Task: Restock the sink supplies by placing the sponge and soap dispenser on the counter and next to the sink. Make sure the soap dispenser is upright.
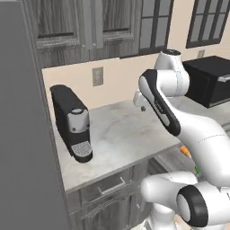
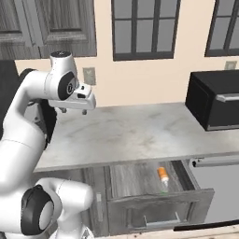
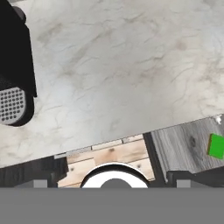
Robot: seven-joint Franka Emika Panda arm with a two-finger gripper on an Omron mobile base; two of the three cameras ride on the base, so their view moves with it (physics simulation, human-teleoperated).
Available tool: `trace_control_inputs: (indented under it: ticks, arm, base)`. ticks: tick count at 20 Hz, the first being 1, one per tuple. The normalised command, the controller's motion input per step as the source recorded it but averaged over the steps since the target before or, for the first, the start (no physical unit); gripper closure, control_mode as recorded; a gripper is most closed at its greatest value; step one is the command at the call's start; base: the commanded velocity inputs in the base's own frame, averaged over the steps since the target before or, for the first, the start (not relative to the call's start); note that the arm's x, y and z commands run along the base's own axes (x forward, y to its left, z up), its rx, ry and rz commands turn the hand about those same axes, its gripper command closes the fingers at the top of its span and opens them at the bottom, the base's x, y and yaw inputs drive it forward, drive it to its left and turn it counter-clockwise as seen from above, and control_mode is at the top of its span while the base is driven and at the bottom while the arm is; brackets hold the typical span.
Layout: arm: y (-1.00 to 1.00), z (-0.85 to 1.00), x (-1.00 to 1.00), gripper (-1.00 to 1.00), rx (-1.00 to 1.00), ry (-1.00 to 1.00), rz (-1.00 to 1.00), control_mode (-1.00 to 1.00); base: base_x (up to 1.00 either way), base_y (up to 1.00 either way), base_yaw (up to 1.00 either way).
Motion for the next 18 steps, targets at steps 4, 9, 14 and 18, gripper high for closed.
trace_control_inputs:
  ticks: [4, 9, 14, 18]
  arm:
    - [0.00, 0.00, 0.00, -1.00, 0.00, 0.00, 0.00, 1.00]
    - [0.00, 0.00, 0.00, -1.00, 0.00, 0.00, 0.00, 1.00]
    - [0.00, 0.00, 0.00, -1.00, 0.00, 0.00, 0.00, 1.00]
    - [0.00, 0.00, 0.00, -1.00, 0.00, 0.00, 0.00, 1.00]
  base:
    - [0.00, 0.41, -0.26]
    - [0.21, 0.47, -0.27]
    - [0.25, 0.48, -0.23]
    - [0.12, 0.22, -0.16]
